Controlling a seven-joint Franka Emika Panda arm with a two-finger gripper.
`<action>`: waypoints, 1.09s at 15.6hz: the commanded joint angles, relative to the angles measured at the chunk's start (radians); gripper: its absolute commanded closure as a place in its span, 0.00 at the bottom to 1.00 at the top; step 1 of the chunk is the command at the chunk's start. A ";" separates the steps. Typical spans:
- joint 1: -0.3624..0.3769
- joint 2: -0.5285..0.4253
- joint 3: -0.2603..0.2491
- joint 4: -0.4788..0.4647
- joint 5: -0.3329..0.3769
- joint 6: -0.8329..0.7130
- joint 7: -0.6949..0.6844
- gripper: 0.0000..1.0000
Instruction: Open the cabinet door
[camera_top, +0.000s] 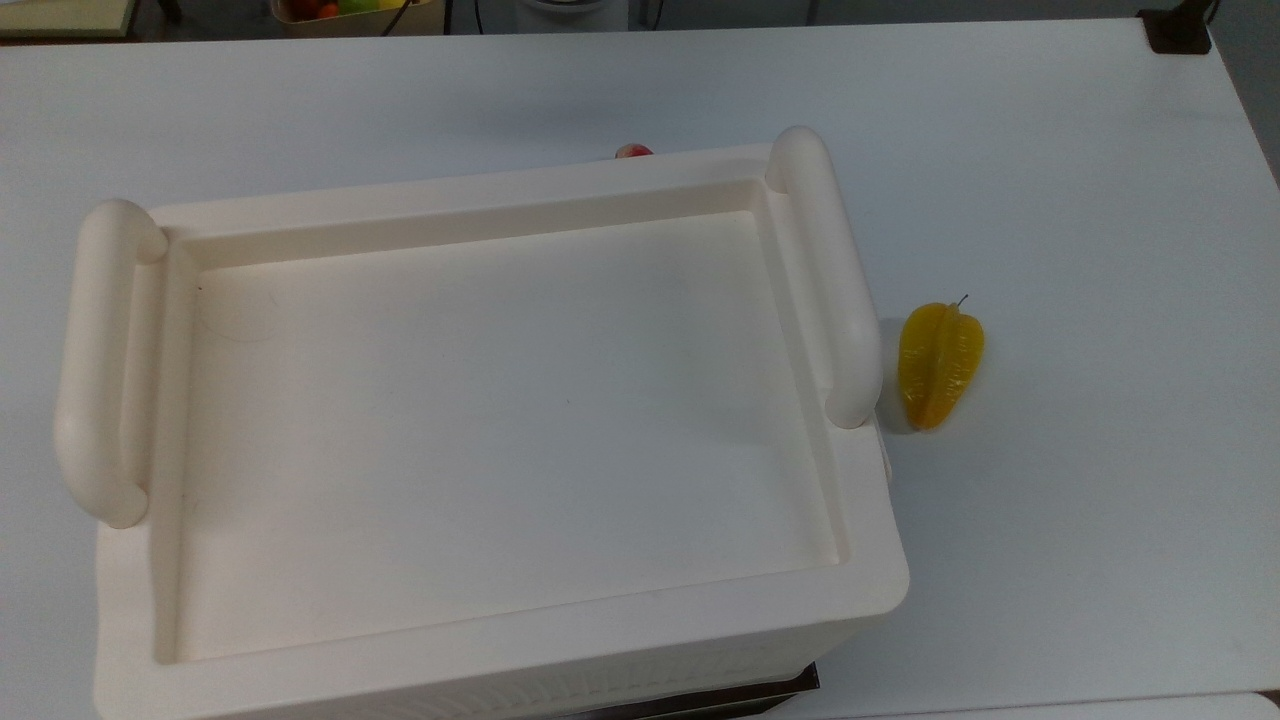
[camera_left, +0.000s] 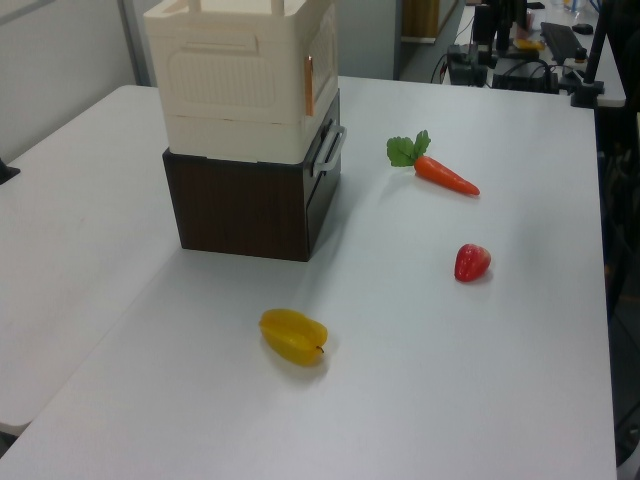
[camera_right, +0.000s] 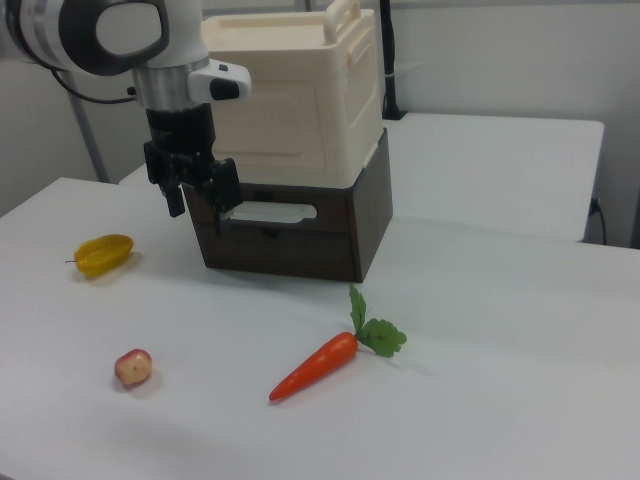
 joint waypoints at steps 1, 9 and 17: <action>-0.002 -0.010 -0.005 0.005 0.011 -0.021 0.004 0.00; 0.003 0.008 -0.003 0.013 0.018 -0.018 0.008 0.00; 0.012 0.049 0.005 0.019 0.120 0.082 -0.002 0.00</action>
